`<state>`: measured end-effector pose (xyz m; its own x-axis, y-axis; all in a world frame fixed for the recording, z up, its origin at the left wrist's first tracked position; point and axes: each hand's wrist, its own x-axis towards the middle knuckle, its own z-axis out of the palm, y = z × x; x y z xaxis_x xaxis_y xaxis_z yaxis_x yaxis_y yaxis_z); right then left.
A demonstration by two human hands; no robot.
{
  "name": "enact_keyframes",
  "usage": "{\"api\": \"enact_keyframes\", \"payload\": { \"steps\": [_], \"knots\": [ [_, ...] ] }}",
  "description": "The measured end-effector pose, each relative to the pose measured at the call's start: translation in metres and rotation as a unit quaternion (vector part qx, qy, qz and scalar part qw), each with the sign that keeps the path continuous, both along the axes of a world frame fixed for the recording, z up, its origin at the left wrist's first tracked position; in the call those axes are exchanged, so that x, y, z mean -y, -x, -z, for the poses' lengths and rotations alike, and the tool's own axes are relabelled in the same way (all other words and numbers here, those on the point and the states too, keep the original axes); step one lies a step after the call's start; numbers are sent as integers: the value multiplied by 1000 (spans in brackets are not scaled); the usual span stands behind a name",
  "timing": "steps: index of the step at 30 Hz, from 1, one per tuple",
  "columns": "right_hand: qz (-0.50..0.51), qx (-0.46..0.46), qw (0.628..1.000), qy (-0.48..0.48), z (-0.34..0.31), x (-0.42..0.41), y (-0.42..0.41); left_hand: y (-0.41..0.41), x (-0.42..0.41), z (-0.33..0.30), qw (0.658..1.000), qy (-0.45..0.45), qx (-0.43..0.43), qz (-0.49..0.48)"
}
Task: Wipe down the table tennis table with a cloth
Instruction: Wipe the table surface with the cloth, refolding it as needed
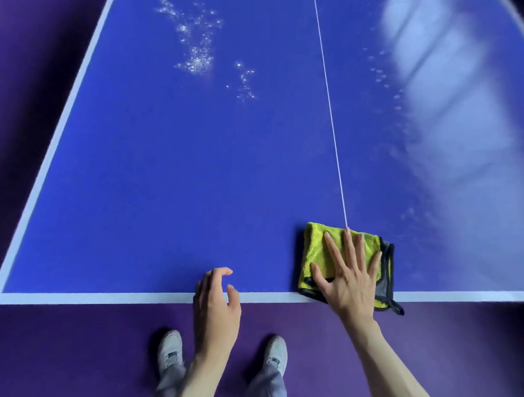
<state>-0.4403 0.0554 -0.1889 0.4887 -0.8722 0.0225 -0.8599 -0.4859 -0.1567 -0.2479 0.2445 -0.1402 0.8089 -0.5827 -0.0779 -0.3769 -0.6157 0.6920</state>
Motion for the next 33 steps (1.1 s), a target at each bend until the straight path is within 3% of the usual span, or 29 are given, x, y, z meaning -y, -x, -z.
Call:
{"api": "enact_keyframes", "payload": {
  "steps": [5, 11, 33],
  "knots": [
    [31, 59, 998, -5, 4, 10, 7, 0, -2, -5, 1000, 5, -14, -5],
    [-27, 105, 994, -7, 3, -21, -48, -48, -47, -10, 998, 24, 7, -55],
    [-243, 80, 964, -73, 3, -291, -557, -399, -209, -27, 961, 95, -14, -258]
  ]
}}
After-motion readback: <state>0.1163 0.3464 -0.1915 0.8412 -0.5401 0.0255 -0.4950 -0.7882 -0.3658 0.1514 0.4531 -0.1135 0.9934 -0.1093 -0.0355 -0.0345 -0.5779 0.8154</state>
